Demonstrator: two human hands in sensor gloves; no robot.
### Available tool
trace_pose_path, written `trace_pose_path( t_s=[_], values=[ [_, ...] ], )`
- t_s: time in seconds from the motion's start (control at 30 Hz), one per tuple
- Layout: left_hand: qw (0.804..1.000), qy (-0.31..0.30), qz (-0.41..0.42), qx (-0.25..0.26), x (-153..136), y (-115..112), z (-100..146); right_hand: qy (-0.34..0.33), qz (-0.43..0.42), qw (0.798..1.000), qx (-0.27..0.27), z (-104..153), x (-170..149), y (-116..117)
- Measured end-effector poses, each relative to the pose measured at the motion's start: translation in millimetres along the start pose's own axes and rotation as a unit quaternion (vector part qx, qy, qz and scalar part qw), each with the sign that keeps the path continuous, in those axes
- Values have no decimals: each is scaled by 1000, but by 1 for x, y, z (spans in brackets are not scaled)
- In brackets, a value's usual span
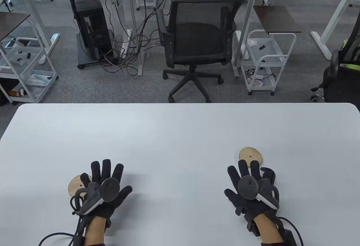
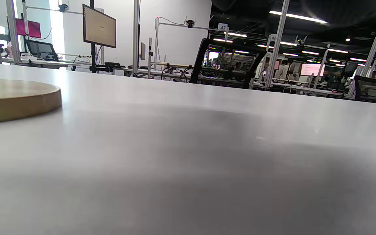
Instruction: Screw the clamp shut
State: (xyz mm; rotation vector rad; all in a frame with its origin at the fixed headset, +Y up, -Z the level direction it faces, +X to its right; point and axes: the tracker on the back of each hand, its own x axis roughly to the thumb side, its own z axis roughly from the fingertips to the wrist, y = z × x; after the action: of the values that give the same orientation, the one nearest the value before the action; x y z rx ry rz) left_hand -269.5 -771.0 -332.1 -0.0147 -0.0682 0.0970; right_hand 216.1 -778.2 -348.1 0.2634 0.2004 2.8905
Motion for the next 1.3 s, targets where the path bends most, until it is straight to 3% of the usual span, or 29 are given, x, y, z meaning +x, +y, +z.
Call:
trace_pose_path(
  t_s=[0.43, 1.0, 1.17, 1.3],
  values=[
    [1000, -2, 2, 9, 0, -1, 0, -6, -6, 1000, -7, 0, 1, 0],
    [1000, -6, -7, -15, 3, -5, -3, -24, -10, 1000, -7, 3, 8, 2],
    [999, 1, -8, -47, 2, -11, -9, -33, -8, 999, -6, 4, 11, 3],
    [999, 4, 14, -34, -2, -3, -14, -42, -25, 999, -13, 7, 10, 2]
  ],
)
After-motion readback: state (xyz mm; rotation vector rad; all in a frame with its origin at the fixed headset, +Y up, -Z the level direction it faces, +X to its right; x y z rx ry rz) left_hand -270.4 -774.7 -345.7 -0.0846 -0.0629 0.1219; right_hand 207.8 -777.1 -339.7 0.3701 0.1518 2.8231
